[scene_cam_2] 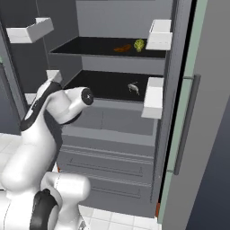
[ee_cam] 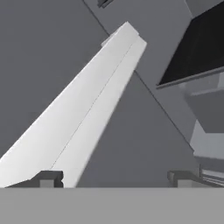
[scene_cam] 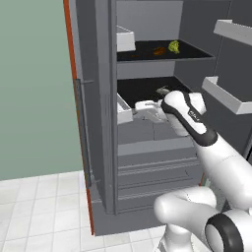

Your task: Open the fridge, remove the banana, broccoli, and fish, and place them on any counter.

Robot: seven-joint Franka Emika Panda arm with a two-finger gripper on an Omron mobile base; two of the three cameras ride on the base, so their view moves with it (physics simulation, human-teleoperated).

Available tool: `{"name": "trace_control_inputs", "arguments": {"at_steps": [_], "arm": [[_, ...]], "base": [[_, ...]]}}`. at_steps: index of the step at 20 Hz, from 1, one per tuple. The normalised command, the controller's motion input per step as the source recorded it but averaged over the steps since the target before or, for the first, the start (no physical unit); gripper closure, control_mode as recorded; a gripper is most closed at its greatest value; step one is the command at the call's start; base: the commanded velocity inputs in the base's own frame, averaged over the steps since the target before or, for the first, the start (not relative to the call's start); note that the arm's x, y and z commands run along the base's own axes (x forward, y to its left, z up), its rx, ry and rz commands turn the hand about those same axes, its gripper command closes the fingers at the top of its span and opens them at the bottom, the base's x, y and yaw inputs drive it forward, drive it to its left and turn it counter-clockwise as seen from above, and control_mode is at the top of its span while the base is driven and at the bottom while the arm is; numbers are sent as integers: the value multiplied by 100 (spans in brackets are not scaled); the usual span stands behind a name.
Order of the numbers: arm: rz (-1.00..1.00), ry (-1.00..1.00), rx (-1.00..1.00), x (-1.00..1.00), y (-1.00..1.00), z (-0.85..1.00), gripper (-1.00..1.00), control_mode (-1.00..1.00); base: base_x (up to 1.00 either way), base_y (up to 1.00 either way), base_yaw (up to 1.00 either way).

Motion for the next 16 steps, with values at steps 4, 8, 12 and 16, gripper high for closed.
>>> {"name": "trace_control_inputs", "arguments": {"at_steps": [4, 8, 12, 16], "arm": [[12, -1, -16, -7, 100, 2, -100, -100], [3, -3, -8, -4, 18, 27, -100, -100], [-5, -7, -6, -31, -96, 20, -100, -100], [-1, -3, -3, -51, -100, 8, -100, -100]], "base": [[0, 0, 0], [0, 0, 0], [0, 0, 0], [0, 0, 0]]}}
